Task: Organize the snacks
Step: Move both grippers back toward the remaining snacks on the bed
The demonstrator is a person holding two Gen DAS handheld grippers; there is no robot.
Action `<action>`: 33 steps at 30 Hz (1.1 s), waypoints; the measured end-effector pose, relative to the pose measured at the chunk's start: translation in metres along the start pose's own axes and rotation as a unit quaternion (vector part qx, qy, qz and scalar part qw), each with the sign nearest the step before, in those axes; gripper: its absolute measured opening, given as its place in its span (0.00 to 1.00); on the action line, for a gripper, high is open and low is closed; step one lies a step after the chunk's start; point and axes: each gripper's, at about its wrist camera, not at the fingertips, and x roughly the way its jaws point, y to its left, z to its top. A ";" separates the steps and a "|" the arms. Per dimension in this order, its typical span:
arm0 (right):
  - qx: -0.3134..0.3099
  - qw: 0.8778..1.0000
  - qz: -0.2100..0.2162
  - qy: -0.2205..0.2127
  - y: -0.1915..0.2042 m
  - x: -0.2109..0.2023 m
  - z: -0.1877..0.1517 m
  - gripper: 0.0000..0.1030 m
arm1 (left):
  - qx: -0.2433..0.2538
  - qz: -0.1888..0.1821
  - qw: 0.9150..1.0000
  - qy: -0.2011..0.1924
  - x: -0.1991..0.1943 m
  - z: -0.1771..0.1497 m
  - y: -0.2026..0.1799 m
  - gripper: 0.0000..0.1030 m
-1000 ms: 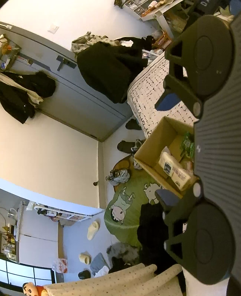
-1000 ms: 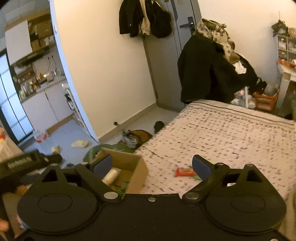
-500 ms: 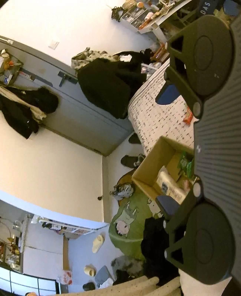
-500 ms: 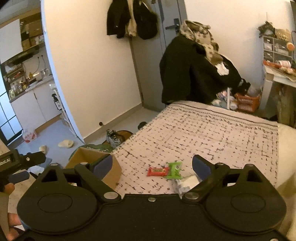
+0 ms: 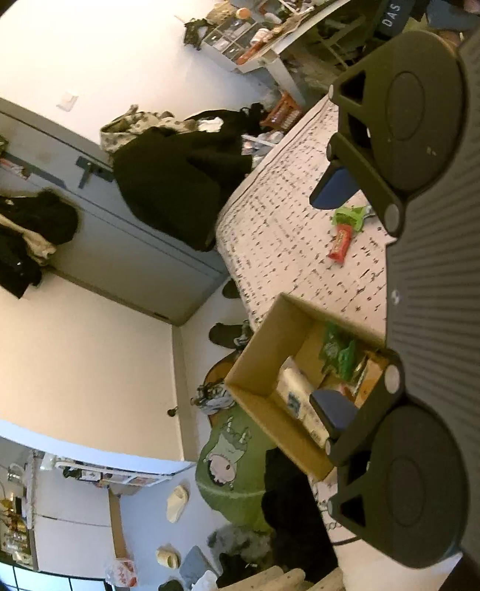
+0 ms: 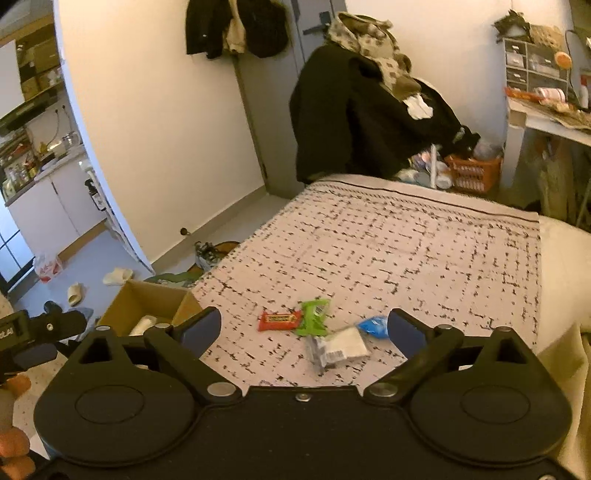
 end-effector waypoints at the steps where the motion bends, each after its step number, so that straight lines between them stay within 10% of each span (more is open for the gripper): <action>1: 0.001 1.000 -0.001 0.003 -0.003 0.002 -0.001 0.94 | 0.001 -0.003 1.000 0.003 0.002 -0.002 -0.002 0.99; 14: 0.040 0.999 -0.008 0.034 -0.035 0.025 -0.007 0.93 | 0.011 -0.025 0.999 0.030 0.029 -0.021 -0.022 0.99; 33: 0.083 0.993 -0.022 0.085 -0.091 0.092 -0.019 0.64 | 0.026 -0.078 0.993 0.080 0.118 -0.064 -0.068 0.92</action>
